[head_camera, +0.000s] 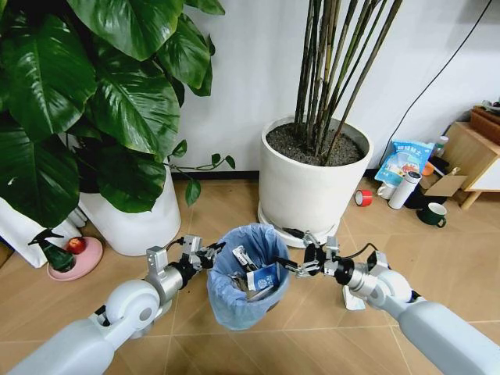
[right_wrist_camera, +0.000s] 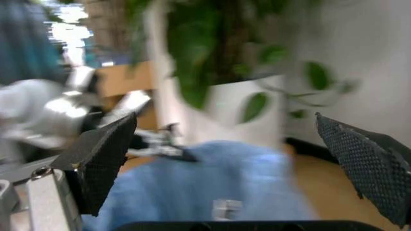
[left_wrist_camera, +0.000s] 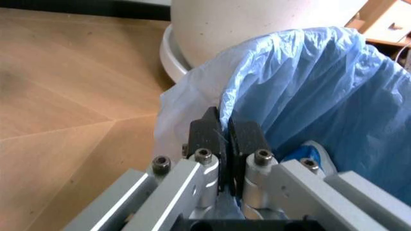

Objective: Pick up the trash bin and place the garbage on the floor into it.

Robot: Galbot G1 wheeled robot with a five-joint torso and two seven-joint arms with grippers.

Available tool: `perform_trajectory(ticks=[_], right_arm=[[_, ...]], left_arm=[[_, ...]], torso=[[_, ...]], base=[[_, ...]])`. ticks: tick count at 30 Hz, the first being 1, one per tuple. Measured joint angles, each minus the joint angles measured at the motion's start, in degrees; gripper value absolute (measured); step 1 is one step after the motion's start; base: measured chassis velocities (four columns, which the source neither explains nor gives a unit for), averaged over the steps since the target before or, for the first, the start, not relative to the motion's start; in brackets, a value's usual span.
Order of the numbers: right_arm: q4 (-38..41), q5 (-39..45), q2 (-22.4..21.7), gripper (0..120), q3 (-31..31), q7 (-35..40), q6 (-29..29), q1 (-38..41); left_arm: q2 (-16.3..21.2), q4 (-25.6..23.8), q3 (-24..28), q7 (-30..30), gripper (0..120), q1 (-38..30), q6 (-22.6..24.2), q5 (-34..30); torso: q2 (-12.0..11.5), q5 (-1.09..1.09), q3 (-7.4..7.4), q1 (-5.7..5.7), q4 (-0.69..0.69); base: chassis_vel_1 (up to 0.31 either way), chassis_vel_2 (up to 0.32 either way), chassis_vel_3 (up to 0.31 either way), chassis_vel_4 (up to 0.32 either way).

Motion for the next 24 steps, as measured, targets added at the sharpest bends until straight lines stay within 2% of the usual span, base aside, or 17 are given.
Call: perform_trajectory(ticks=[4,7,9,10,15,16,20,24], right_arm=[[1.41,-1.13,1.44,100,7.98,11.38,0.65,-8.19],[2.55,-0.12,2.43,100,10.51,16.05,0.38,-12.29],[2.91,-1.62,5.07,100,14.27,24.09,-0.02,-17.66],[2.91,-1.62,5.07,100,14.27,24.09,-0.02,-17.66],[-0.61,-7.63,9.21,100,17.92,38.45,-3.07,-21.92],[-0.61,-7.63,9.21,100,17.92,38.45,-3.07,-21.92],[-5.51,-9.27,11.56,100,17.93,49.15,-6.74,-21.95],[-10.60,-9.40,13.56,100,16.81,53.26,-8.80,-19.93]], left_arm=[[0.69,-1.04,-1.51,-0.01,0,1.72,0.00,0.46],[0.80,-1.42,-2.21,-0.01,0,2.35,0.00,0.58],[1.15,-2.08,-3.38,-0.01,0,3.19,0.00,0.65],[1.15,-2.08,-3.38,-0.01,0,3.19,0.00,0.65],[2.34,-3.08,-4.99,0.04,0,4.29,-0.09,0.60],[2.34,-3.08,-4.99,0.04,0,4.29,-0.09,0.60],[2.56,-3.73,-5.74,0.07,0,5.29,-0.18,0.59],[2.77,-4.08,-6.13,0.10,0,6.08,-0.25,0.70]], torso=[[0.00,0.01,0.00,0.00,0.00],[0.00,-0.01,0.00,0.00,-0.02],[0.00,0.00,-0.01,0.00,-0.03],[0.00,0.00,-0.01,0.00,-0.03],[0.00,-0.01,-0.01,0.00,0.00],[0.00,-0.01,-0.01,0.00,0.00],[0.00,0.00,-0.01,0.00,-0.02],[0.00,0.00,0.00,0.00,-0.01]], base=[[0.000,0.000,0.000,0.000],[0.000,0.000,0.000,0.000],[0.000,0.000,0.000,0.000],[0.000,0.000,0.000,0.000],[0.000,0.000,0.000,0.000],[0.000,0.000,0.000,0.000],[0.000,0.000,0.000,0.000],[0.000,0.000,0.000,0.000]])
